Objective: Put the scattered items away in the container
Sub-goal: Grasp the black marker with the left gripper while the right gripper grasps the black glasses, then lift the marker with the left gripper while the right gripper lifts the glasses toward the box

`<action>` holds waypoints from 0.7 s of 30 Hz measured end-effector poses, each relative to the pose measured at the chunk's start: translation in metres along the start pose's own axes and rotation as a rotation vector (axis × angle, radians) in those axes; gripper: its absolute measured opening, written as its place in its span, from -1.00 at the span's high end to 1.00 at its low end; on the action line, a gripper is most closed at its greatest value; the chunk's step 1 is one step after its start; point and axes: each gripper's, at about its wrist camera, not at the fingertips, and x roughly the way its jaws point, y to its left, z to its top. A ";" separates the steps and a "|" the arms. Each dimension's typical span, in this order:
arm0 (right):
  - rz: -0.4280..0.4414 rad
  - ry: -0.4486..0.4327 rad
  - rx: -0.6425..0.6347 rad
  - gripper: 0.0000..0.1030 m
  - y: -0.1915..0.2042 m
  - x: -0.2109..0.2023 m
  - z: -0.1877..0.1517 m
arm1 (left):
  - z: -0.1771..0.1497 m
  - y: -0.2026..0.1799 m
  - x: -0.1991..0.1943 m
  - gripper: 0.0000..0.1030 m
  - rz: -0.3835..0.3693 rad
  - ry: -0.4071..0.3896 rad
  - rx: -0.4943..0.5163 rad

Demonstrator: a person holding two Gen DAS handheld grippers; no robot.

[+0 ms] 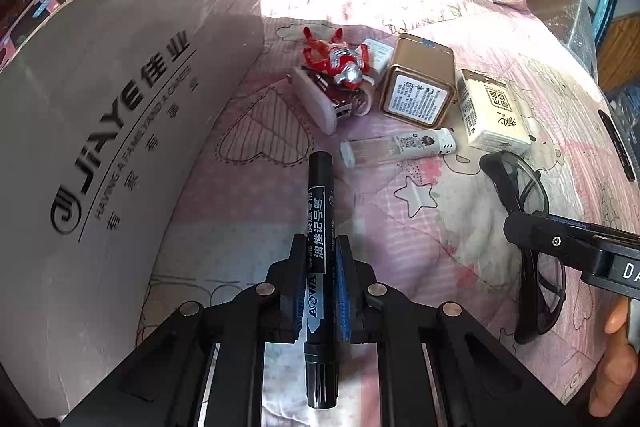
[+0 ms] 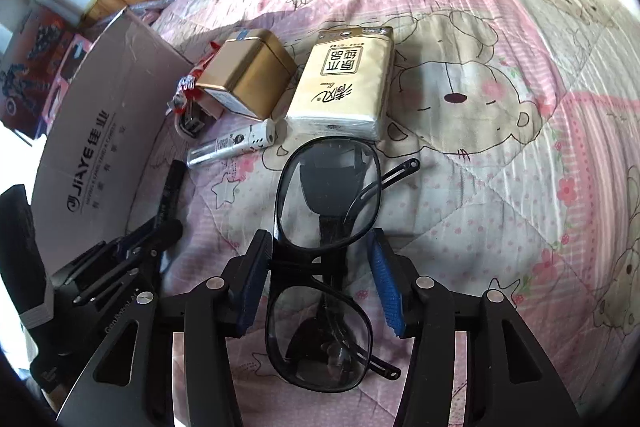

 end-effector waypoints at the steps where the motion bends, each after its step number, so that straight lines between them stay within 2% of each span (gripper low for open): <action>1: -0.040 -0.008 -0.049 -0.04 0.009 0.002 -0.003 | -0.002 0.001 0.000 0.65 -0.007 -0.019 -0.008; 4: -0.191 -0.016 -0.232 -0.08 0.038 0.009 -0.016 | -0.006 -0.006 0.000 0.63 0.007 -0.060 0.030; 5: -0.227 -0.022 -0.273 0.02 0.045 0.010 -0.019 | -0.006 -0.003 0.000 0.64 -0.011 -0.063 0.019; 6: -0.221 -0.025 -0.273 0.11 0.047 0.009 -0.020 | -0.005 0.002 0.000 0.70 -0.041 -0.061 -0.003; 9: -0.147 -0.027 -0.181 0.18 0.035 0.001 -0.015 | -0.005 0.012 -0.004 0.73 -0.095 -0.039 -0.045; 13: -0.021 -0.054 -0.060 0.19 0.019 -0.015 -0.013 | -0.002 0.013 -0.014 0.74 -0.121 -0.033 -0.070; 17: 0.075 -0.064 0.026 0.19 0.008 -0.024 -0.013 | 0.007 0.002 -0.031 0.74 -0.088 -0.051 -0.041; 21: 0.116 -0.080 0.052 0.19 0.003 -0.033 -0.014 | 0.005 -0.001 -0.046 0.73 -0.049 -0.051 -0.036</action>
